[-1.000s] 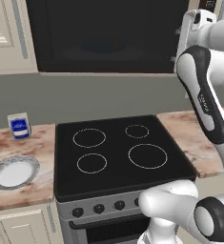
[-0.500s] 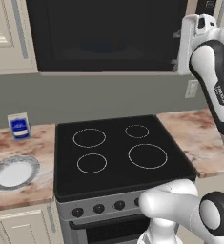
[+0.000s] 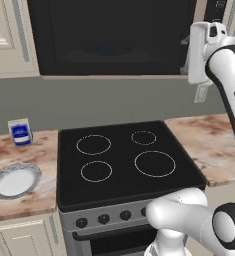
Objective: Pick the carrot from the counter and place it in the microwave. Then turn on the microwave.
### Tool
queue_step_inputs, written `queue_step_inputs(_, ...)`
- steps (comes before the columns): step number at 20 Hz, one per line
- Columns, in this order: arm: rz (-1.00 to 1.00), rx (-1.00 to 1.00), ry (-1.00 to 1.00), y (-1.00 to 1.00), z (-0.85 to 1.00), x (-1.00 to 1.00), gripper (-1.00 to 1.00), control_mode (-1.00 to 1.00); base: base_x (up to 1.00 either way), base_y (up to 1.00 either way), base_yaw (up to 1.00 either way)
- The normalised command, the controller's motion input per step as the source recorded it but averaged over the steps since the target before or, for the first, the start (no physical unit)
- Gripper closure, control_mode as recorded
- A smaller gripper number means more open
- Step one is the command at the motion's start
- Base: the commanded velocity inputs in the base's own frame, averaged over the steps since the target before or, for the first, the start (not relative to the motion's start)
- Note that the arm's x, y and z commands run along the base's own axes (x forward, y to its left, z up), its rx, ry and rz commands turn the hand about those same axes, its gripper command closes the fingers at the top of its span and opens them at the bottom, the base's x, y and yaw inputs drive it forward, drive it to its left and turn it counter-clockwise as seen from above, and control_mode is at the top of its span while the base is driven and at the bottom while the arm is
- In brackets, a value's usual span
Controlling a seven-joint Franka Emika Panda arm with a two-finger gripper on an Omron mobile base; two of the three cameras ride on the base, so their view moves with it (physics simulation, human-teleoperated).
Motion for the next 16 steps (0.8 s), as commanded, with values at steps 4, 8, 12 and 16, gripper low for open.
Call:
queue_step_inputs(4,0.06,0.0,-0.17,-0.12,0.09,-0.29,-1.0,-1.0,0.0,0.0,0.0)
queue_step_inputs(8,0.06,0.0,-0.29,-0.51,0.3,-0.69,-1.0,-1.0,0.0,0.0,0.0)
queue_step_inputs(12,0.03,0.0,-0.23,-0.47,0.07,-0.37,-1.0,-1.0,0.0,0.0,0.0)
queue_step_inputs(16,0.0,0.0,-0.1,-0.04,0.0,-0.01,1.0,-1.0,0.0,0.0,0.0)
